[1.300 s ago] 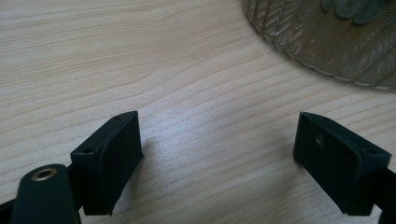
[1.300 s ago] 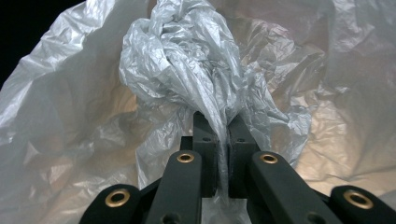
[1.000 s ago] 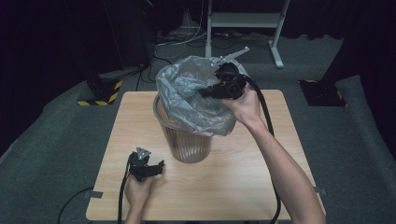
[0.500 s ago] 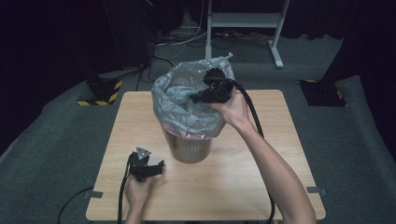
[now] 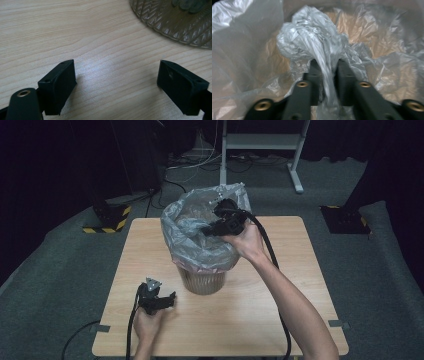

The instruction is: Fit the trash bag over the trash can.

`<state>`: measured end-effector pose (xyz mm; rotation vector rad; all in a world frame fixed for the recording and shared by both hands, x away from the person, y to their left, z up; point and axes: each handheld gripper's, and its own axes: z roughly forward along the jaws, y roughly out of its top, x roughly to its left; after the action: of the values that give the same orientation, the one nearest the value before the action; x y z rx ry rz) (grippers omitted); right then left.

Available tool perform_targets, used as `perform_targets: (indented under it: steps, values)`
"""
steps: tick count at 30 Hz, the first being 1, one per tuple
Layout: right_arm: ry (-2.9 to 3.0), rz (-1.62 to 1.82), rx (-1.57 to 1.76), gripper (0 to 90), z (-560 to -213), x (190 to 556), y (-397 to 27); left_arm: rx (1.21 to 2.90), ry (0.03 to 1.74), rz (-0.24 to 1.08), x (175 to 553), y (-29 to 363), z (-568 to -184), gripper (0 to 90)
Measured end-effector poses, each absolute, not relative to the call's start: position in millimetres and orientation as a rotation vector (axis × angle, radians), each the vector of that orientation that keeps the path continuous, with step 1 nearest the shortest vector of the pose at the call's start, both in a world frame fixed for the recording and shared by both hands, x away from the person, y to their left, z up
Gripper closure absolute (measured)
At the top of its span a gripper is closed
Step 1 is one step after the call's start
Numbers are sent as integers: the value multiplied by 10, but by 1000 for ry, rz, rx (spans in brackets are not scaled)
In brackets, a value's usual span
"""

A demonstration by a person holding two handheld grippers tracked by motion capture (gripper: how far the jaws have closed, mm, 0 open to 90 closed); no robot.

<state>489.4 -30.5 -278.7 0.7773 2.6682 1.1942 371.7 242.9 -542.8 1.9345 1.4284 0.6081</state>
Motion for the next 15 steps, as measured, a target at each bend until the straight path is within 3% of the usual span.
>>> perform_targets:
  steps: [6,15]
  values:
    - [2603,1172,771,533,-2707,4812,-330,1935,1430,607,3717,2429,-5427,155]
    - [2530,1148,792,386,-2626,4771,-434,1934,1429,608,3717,2429,-5428,155]
